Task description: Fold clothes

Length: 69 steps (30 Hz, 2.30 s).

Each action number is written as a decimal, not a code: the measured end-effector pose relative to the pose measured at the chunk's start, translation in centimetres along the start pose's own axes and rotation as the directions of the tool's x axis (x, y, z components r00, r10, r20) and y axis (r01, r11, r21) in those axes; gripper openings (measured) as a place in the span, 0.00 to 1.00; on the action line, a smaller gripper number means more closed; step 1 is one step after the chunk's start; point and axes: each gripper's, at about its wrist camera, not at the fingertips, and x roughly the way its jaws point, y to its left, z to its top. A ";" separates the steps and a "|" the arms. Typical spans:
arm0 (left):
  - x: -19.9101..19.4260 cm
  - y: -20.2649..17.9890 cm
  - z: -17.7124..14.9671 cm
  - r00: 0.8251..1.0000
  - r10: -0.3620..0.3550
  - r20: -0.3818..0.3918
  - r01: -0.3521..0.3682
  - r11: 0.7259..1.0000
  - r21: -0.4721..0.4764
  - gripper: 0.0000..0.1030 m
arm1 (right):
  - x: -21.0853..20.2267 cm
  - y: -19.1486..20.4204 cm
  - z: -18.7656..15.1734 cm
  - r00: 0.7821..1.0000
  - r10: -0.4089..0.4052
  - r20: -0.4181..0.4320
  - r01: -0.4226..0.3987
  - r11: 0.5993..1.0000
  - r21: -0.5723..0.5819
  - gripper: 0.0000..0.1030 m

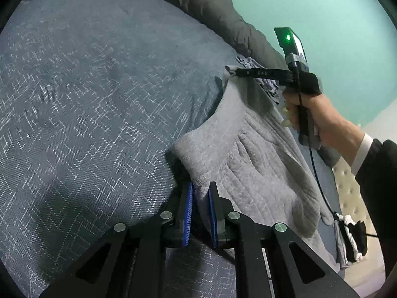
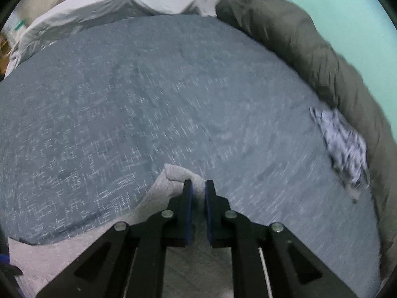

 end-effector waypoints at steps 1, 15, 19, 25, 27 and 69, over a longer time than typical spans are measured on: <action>0.1 0.0 -0.2 1.000 0.006 -0.006 -0.006 1.000 0.003 0.13 | -0.5 -0.6 0.0 0.999 0.021 0.024 -0.022 0.999 0.039 0.14; -1.4 -0.1 -0.5 0.999 0.026 0.034 -0.025 0.999 -0.042 0.15 | -13.2 -10.7 -10.5 0.989 0.018 0.147 -0.065 0.945 0.320 0.29; -3.0 -0.4 -0.2 0.993 0.075 0.092 -0.073 0.997 -0.028 0.14 | -15.7 -12.4 -18.5 0.990 0.049 0.136 -0.104 0.895 0.435 0.30; -1.4 -3.5 -1.0 0.998 0.027 0.056 -0.028 0.999 0.026 0.15 | -18.0 -11.9 -28.9 0.983 0.123 0.137 -0.181 0.778 0.602 0.37; -0.5 -4.9 -1.3 0.999 0.016 0.032 -0.018 0.998 0.066 0.15 | -18.9 -11.2 -31.3 0.976 0.132 0.170 -0.212 0.738 0.641 0.41; 4.4 -8.1 -3.7 0.991 0.061 -0.120 -0.042 0.987 0.155 0.15 | -18.1 -13.4 -38.2 0.924 0.190 0.332 -0.382 0.397 0.835 0.47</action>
